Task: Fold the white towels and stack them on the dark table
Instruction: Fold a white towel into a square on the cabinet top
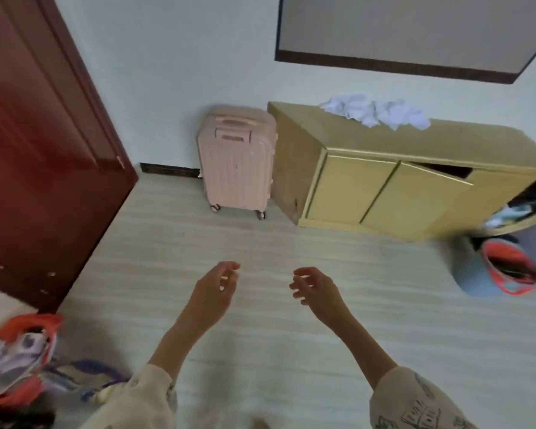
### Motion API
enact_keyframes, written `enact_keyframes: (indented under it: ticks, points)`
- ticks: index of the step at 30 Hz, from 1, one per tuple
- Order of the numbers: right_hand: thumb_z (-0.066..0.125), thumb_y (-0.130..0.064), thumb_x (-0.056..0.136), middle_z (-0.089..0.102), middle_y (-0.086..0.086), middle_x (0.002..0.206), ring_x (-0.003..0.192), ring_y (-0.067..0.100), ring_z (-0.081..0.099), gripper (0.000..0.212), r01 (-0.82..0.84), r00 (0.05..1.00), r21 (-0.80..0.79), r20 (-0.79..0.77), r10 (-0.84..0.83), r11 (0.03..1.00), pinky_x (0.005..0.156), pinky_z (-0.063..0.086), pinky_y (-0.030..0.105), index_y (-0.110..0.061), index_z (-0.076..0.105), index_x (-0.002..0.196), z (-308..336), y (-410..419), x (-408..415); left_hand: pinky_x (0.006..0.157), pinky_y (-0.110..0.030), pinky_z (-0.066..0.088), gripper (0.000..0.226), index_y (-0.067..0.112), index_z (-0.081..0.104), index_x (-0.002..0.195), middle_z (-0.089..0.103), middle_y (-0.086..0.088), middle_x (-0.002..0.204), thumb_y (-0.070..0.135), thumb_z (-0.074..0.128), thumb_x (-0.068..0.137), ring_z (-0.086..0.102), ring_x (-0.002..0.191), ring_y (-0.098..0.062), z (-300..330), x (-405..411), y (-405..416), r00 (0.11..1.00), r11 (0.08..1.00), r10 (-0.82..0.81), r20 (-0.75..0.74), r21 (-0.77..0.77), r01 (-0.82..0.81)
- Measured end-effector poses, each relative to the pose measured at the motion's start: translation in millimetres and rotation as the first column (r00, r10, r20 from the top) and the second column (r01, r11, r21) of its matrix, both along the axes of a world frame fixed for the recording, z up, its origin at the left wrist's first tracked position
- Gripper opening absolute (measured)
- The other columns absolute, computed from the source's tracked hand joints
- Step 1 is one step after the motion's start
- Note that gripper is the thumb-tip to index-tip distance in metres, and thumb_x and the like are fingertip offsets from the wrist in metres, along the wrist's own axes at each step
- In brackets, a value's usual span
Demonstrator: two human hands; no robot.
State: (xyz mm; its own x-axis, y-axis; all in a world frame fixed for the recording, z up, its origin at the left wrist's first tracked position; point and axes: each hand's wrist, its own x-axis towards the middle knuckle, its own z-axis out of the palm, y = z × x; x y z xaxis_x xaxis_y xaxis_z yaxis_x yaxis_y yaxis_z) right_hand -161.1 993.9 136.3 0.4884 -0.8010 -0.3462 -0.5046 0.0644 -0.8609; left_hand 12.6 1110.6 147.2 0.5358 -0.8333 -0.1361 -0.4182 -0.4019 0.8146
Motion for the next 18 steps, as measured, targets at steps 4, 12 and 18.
enact_keyframes:
  ticks: [4, 12, 18]
  points:
    - [0.051, -0.016, 0.095, 0.065, 0.005, 0.088, 0.072, 0.009, 0.061, 0.019, 0.094, 0.996, 0.009, 0.003, -0.094, 0.996, 0.058, 0.043, 0.012, -0.009, 0.057, 0.111, -6, -77, -19, 0.077, -0.017, 0.043, 0.02, 0.013, 0.059, 0.112, 0.063, 0.001, 0.101, 0.014, 0.048, 0.094, 0.062, 0.089, -0.016, -7, -11, -95, 0.992, 0.992, -0.123, -0.008, 0.008, 0.123]
    - [0.05, -0.019, 0.095, 0.068, 0.005, 0.091, 0.074, 0.012, 0.063, 0.02, 0.202, 0.979, -0.029, -0.025, -0.203, 0.979, 0.063, 0.046, 0.015, -0.01, 0.058, 0.111, -14, -270, -4, 0.071, -0.011, 0.042, 0.019, 0.019, 0.058, 0.11, 0.063, 0.002, 0.105, 0.018, 0.046, 0.095, 0.062, 0.09, -0.014, -32, 14, -308, 0.964, 0.965, -0.261, -0.055, -0.003, 0.261]
    - [0.05, -0.021, 0.095, 0.068, 0.002, 0.09, 0.076, 0.012, 0.064, 0.02, 0.237, 0.971, -0.031, -0.014, -0.237, 0.971, 0.072, 0.05, 0.024, -0.013, 0.057, 0.111, 1, -421, 35, 0.071, -0.012, 0.041, 0.023, 0.013, 0.057, 0.115, 0.062, -0.002, 0.109, 0.018, 0.044, 0.096, 0.06, 0.093, -0.014, -22, 47, -466, 0.944, 0.944, -0.328, -0.043, 0.022, 0.329]
